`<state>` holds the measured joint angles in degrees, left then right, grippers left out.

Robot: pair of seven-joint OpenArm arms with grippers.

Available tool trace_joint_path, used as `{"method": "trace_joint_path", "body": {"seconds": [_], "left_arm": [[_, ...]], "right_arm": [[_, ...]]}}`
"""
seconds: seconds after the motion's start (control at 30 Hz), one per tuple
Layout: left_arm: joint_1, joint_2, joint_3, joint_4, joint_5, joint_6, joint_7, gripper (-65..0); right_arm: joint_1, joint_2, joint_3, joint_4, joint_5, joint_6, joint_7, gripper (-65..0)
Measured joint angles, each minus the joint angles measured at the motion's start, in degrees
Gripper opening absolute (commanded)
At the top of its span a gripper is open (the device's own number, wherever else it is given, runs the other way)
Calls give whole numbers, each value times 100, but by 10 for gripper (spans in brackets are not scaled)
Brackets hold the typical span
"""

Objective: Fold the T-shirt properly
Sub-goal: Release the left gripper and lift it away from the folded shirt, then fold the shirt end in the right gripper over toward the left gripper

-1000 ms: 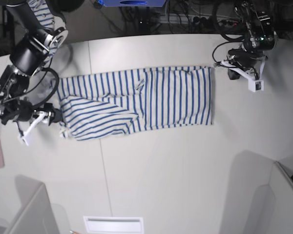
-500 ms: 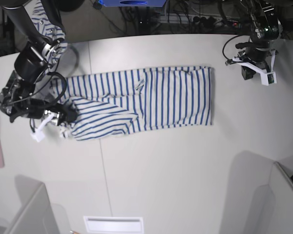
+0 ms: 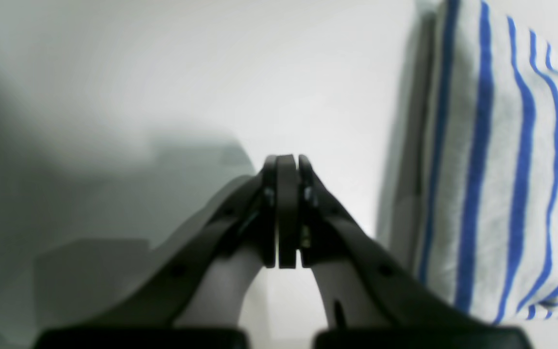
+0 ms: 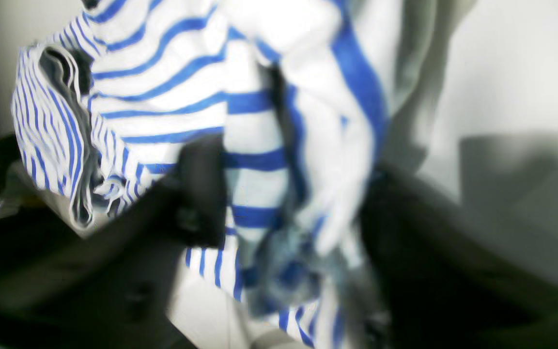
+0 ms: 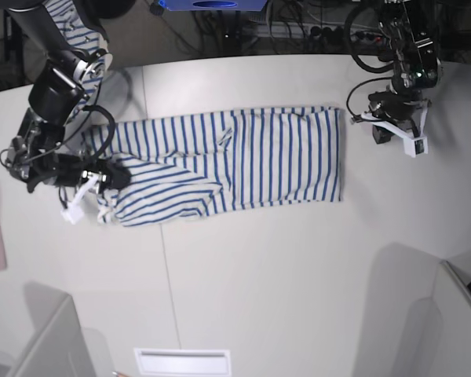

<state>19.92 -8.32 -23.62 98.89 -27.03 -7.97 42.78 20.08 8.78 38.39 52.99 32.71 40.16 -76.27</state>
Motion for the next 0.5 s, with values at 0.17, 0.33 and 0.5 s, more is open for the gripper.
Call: {"method": "trace_joint_path", "body": {"seconds": [0.17,0.33,0.5], "left_arm": [[-160,-155,614,-181,17,11,-20,-650],[-221,-225,1379,-181,361,7,-94,-650],[-474,-37,1816,-210,1683,26,-129,-650]], "right_arm": [[-50,13,-234,4,-136,2,245,-650],[-24,164,-1305,63,-249,11,911,-650],[-393,94,-1606,1320,-629,-50,719,-650]]}}
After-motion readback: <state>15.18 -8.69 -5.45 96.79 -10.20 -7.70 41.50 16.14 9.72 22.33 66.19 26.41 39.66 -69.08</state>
